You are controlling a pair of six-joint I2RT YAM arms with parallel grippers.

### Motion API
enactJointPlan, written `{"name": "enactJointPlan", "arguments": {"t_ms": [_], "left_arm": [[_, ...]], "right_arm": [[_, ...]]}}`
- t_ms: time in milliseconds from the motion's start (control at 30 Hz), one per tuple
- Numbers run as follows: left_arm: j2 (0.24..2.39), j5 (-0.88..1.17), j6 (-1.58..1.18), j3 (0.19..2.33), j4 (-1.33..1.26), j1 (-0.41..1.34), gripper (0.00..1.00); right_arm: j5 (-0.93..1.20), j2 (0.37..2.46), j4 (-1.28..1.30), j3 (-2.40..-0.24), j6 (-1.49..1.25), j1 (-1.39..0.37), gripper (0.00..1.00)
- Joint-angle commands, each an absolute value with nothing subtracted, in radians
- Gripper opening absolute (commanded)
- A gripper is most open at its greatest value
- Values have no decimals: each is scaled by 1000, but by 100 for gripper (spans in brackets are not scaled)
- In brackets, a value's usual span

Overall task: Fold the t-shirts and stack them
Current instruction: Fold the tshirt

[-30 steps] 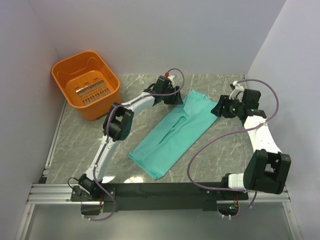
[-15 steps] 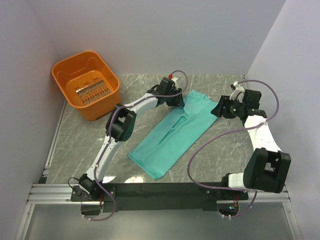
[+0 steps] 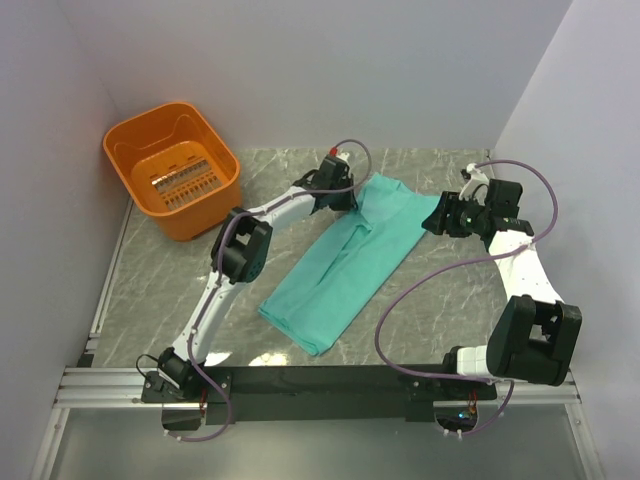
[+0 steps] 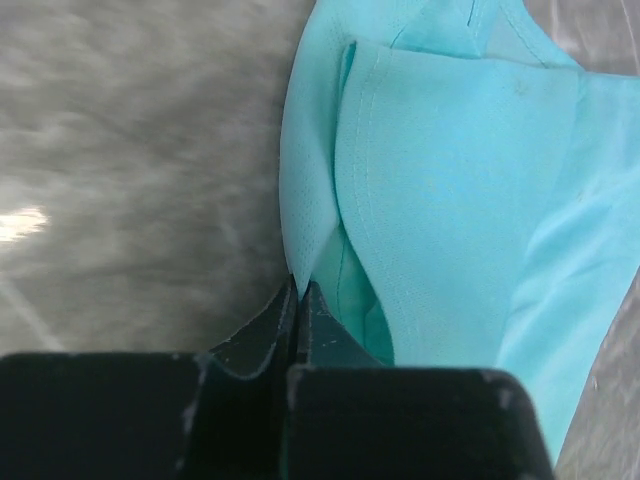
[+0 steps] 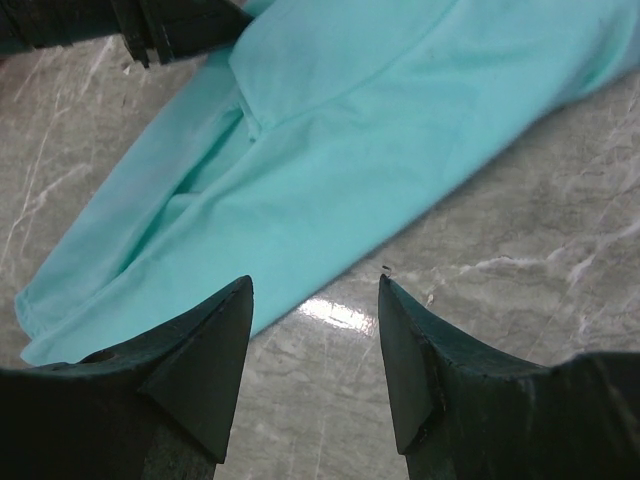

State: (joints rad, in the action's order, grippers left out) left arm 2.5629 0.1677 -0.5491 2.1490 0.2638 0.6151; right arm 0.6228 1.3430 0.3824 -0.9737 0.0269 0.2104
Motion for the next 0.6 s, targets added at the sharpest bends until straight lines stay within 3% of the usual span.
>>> {"name": "enactJointPlan", "arguments": {"t_ms": [0,433,533,567], "left_arm": [[2500,65,-595,2123,268,560,1],[2278,-218,-790,1766,204,423,1],[2250,-177,-775,1741,172,413,1],[2247,-155,-769,1746,169,413,6]], "right_arm": [[635,1353,383,-973,43,219,60],[603,1387,397,-986,61,218,60],[615,1394,410,-994,81,215,60],[626,1396,422,-997,103,213,60]]}}
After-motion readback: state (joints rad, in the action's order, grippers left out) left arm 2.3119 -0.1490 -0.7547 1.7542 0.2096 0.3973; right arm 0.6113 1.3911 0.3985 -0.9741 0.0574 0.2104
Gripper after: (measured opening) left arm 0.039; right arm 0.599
